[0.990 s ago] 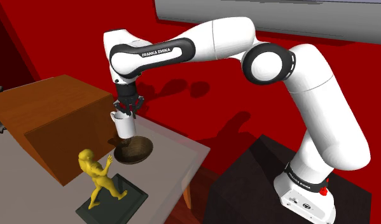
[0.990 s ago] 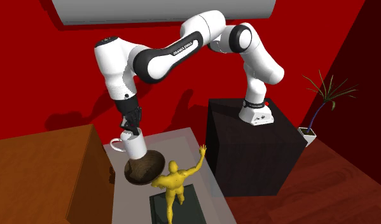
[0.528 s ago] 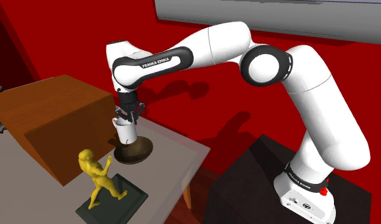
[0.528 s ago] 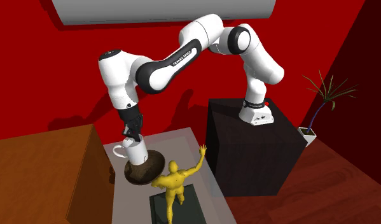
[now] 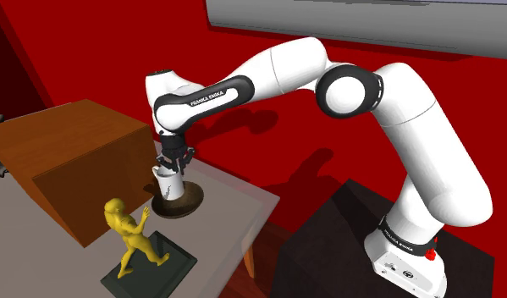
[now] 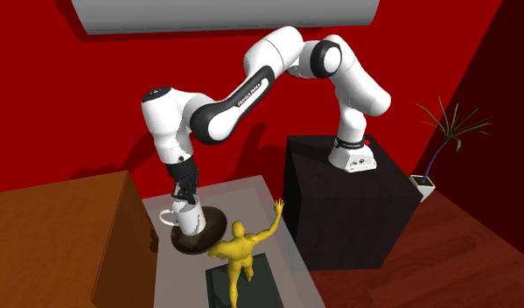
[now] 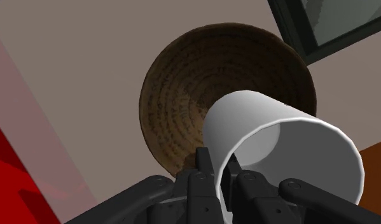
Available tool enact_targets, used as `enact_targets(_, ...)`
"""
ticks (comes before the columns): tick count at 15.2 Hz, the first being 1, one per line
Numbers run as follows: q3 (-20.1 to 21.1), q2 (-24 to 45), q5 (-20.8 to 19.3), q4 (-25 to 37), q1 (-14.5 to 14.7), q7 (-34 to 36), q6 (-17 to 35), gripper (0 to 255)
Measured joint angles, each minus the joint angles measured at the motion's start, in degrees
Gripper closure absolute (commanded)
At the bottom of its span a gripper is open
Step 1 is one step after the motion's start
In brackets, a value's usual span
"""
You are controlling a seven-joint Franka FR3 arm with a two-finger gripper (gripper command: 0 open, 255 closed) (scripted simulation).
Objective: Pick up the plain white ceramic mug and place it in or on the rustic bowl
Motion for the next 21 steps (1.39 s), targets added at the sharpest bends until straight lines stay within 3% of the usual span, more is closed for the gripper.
enact_targets(8,-0.10,0.74,-0.13,-0.54,0.05,0.05,1.30,255)
enact_targets(9,-0.10,0.74,-0.14,-0.54,0.05,0.05,1.30,0)
enact_targets(15,-0.10,0.74,-0.14,-0.54,0.06,0.05,1.31,0)
enact_targets(21,0.19,-1.13,0.29,3.33,0.06,-0.25,-4.31,0)
